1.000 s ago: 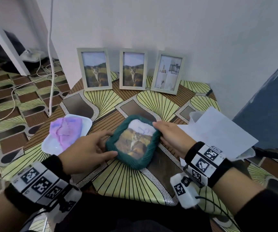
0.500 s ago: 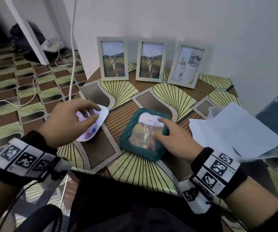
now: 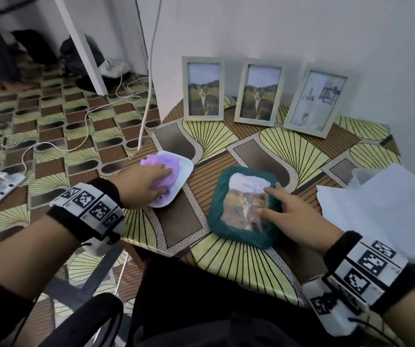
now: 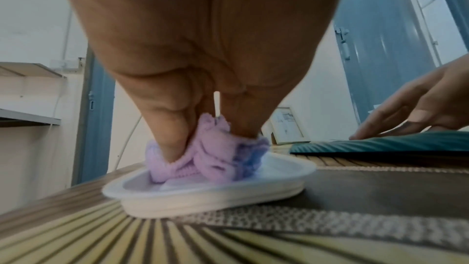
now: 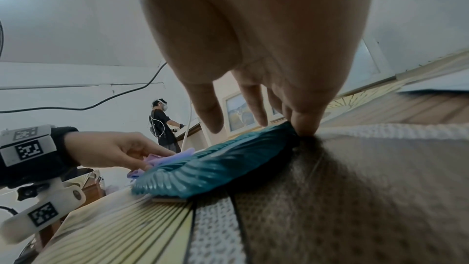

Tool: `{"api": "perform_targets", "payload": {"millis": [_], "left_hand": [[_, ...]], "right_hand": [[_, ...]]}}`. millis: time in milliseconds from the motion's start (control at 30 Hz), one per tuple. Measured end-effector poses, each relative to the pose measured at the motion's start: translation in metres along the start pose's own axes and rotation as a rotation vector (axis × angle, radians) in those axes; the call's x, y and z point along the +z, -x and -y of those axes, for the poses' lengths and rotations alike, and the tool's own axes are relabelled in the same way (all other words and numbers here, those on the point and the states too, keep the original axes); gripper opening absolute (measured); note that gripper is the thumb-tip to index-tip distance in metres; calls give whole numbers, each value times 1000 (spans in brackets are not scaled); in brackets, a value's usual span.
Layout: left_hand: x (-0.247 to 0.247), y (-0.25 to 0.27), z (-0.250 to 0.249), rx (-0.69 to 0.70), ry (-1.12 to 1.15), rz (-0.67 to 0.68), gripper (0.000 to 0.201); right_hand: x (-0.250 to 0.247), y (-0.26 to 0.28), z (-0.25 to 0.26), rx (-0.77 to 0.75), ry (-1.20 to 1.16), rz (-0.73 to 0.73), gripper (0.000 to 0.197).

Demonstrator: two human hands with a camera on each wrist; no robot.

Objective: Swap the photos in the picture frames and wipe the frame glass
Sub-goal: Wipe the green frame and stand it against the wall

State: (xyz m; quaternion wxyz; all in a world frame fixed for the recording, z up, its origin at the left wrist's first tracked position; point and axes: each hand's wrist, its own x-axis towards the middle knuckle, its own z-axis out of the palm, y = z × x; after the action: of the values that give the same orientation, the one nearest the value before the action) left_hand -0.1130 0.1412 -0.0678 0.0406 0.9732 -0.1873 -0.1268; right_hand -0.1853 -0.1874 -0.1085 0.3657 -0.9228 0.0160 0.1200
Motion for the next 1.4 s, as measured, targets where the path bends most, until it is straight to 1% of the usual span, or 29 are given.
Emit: {"api": "perform_targets", "payload": {"millis": [100,167,267,333,367,400,433,500,533,567,600,633,667,733,767,800,833,900,933,1000,1067,1100,1133,1167,1200,1267,1300,1367,1400], "left_hand": [[-2,-2,9,-9,20,-68,48],[0,-3,12,-7,20,-133,43],[-1,2,5,29,120,-327,35],[-6,7,-10,155,221,-471,31],[-9,10,-20,240,282,-501,30],[-11,11,-32,317,340,-499,29],[-14,12,-45,373,368,-479,27],[-16,10,-70,432,313,-475,25],[-16,8,-82,464,278,-488,24],[-14,5,-93,497,261,-472,22],[-12,1,-102,517,251,-406,21],[-9,-4,-110,516,222,-301,22],[-5,-9,-118,494,157,-171,28],[5,-15,-127,437,-18,88,56],[8,-15,-130,433,-56,170,69],[10,-13,-132,444,-55,205,76],[11,-12,-131,462,-24,203,80],[9,-10,-125,501,101,114,75],[6,-10,-120,520,181,35,68],[-3,-7,-109,546,309,-166,52],[-10,-5,-98,560,293,-354,39],[-12,-7,-91,577,256,-399,35],[-13,-10,-84,588,220,-380,33],[-14,-13,-79,577,184,-304,34],[-11,-17,-75,544,149,-199,38],[-3,-25,-71,431,54,-3,60],[3,-27,-72,386,3,51,74],[12,-31,-76,353,-65,96,93],[16,-32,-79,364,-76,110,97]], "right_hand": [[1,-2,1,-13,26,-3,69],[2,-2,1,-16,21,2,67],[1,-2,1,1,-71,4,67],[-3,-2,2,11,-197,-36,63],[-5,-1,3,14,-259,-68,57],[-7,-1,4,17,-320,-94,50],[-10,0,6,18,-373,-108,45],[-16,2,9,13,-448,-132,39],[-18,3,11,11,-478,-157,35],[-21,5,12,10,-513,-188,31],[-23,7,13,10,-545,-218,31],[-25,9,15,7,-565,-243,34],[-26,11,16,0,-567,-263,36],[-28,15,17,-42,-525,-293,36],[-27,17,17,-74,-501,-308,33],[-26,19,18,-105,-487,-324,30],[-25,20,18,-128,-484,-340,27],[-22,21,19,-163,-460,-373,24],[-21,21,21,-173,-426,-387,23],[-17,21,24,-195,-316,-405,21],[-14,20,30,-258,-152,-402,21],[-12,18,33,-290,-59,-379,22],[-9,16,36,-310,38,-340,25],[-6,14,39,-315,127,-293,29],[-3,10,43,-304,197,-245,33],[3,3,50,-259,301,-162,40],[6,-1,54,-229,343,-132,42],[11,-8,59,-165,389,-95,44],[13,-10,61,-139,398,-84,44]]}}
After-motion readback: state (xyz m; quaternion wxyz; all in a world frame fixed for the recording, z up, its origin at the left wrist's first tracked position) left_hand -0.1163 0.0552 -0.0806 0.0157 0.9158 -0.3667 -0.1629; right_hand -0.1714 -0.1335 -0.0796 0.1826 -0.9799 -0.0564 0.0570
